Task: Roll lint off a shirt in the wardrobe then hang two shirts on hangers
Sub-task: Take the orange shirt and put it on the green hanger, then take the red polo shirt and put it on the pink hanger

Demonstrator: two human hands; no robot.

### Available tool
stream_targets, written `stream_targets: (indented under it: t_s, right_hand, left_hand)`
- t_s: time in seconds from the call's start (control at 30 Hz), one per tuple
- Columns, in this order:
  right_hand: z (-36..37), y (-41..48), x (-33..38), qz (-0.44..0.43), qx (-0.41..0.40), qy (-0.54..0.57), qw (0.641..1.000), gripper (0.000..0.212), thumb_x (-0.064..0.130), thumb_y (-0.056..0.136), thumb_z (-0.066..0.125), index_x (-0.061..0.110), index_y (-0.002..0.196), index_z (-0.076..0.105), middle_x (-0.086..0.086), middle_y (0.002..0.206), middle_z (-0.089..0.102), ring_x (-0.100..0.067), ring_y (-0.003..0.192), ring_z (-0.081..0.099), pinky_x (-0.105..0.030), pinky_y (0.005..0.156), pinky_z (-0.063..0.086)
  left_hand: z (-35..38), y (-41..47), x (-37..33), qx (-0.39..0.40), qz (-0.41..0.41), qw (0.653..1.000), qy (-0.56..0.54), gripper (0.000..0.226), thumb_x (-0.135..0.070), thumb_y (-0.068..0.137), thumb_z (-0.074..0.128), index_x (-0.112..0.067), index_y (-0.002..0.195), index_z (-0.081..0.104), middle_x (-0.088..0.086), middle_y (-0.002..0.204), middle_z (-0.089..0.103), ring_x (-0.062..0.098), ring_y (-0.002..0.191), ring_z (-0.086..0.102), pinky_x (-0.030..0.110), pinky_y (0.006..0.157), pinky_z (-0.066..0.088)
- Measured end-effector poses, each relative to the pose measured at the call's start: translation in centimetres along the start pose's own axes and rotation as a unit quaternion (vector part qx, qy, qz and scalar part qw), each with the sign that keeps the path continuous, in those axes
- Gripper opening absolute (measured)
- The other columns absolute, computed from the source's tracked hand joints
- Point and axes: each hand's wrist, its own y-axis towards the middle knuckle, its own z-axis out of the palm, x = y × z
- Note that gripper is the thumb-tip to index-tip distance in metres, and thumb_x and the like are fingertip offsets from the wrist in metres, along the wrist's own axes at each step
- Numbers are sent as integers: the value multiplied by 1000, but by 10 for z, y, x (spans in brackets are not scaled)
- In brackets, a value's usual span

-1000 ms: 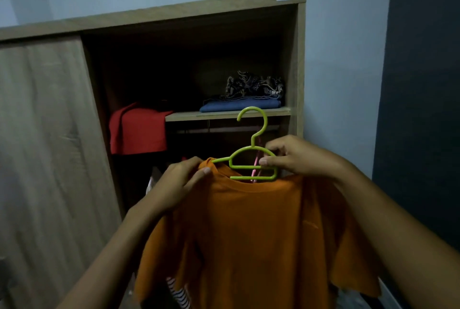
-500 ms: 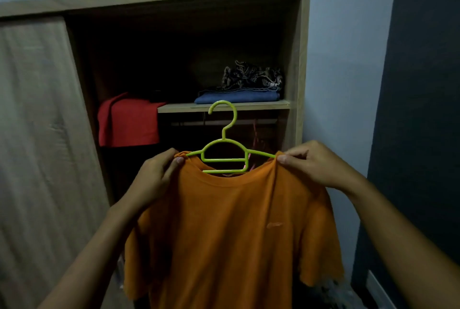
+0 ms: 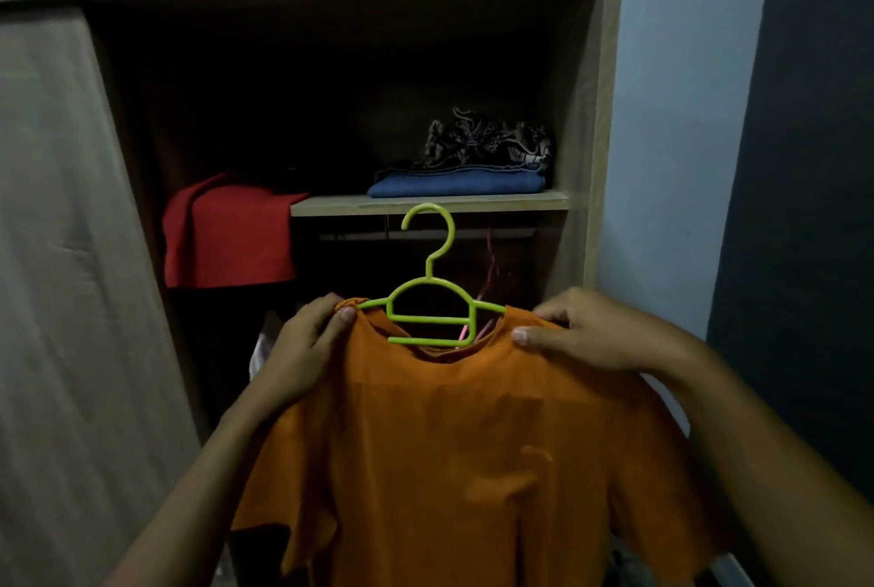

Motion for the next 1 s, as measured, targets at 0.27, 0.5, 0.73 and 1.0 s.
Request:
stream_targets:
  t_s: [0.27,0.5,0.73,1.0]
  right_hand:
    - [14,40,10,71,25,136,988,59,53,95,47,-1,95,70,-24,93,71,-43,88,67,-51,86,55]
    - [63,90,21,174,-54,333,925,31,35,96,56,8,102,70,-17,94,73,-26,82,70,-36,80,57]
    - [87,144,45,156,-84,538,824,25,13,97,51,-8,105,62,-32,94,61,-41,85,63,-39,78,57]
    - [125,228,34,137,-177,424,878,31,20,95,51,23,64,51,10,49,46,-6,46,46,-20,49,37]
  left_hand:
    - [34,37,44,-28,9,996,83,30,-43,91,54,-18,105,64,-5,98,58,15,95,59,35,83,49]
    - [3,83,32,-232,85,959,142,31,-28,93,59,-13,120,61,9,117,56,25,111,50,37,91,41]
    - [-24,120,69,-238,44,932,268,44,-39,96,54,-23,137,50,6,144,44,26,144,25,61,117,11]
    - [-22,125,97,-238,59,916,316,54,-40,92,59,-23,141,45,6,144,44,27,143,28,59,116,12]
